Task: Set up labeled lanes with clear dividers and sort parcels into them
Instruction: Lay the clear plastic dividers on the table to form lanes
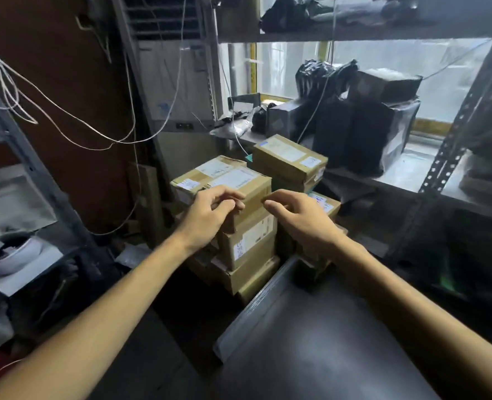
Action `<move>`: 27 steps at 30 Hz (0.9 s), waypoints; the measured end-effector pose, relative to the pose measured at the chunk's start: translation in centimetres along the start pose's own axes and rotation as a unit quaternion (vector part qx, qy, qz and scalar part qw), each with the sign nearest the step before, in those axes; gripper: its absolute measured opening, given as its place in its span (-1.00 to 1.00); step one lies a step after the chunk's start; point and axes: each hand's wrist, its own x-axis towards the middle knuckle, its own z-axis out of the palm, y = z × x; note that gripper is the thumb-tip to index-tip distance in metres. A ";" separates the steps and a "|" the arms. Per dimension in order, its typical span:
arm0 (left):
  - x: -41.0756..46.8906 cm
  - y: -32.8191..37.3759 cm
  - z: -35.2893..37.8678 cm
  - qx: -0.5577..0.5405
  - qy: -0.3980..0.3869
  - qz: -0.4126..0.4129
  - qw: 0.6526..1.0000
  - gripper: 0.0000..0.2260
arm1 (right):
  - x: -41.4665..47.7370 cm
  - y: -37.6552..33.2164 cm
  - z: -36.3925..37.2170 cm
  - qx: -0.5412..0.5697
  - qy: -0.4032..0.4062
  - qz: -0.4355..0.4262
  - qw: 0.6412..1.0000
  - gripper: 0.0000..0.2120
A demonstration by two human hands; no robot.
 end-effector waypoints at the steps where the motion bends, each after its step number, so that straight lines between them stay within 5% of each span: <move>1: 0.7 -0.5 -0.9 0.009 0.010 0.008 1.000 -0.76 | 1.1 -0.1 0.7 0.001 0.000 0.013 1.000 -0.76; 8: 9.1 -5.8 -4.4 0.176 0.027 -0.015 0.984 -0.77 | 9.7 1.2 5.3 -0.011 0.068 0.178 0.982 -0.42; 12: 12.7 -8.0 -5.0 0.283 -0.047 -0.076 0.955 -0.70 | 13.0 2.8 6.8 -0.030 0.069 0.247 0.966 -0.30; 17: 14.4 -8.8 -4.3 0.272 -0.060 -0.049 0.959 -0.70 | 14.3 4.1 7.8 -0.037 0.066 0.275 0.958 -0.33; 23: 15.4 -8.7 -3.8 0.263 -0.045 -0.021 0.964 -0.73 | 14.7 4.9 7.8 0.101 0.104 0.331 0.932 -0.21; 27: 15.9 -8.2 -3.5 0.203 -0.026 -0.009 0.979 -0.74 | 14.2 5.6 7.5 0.204 0.134 0.298 0.923 -0.47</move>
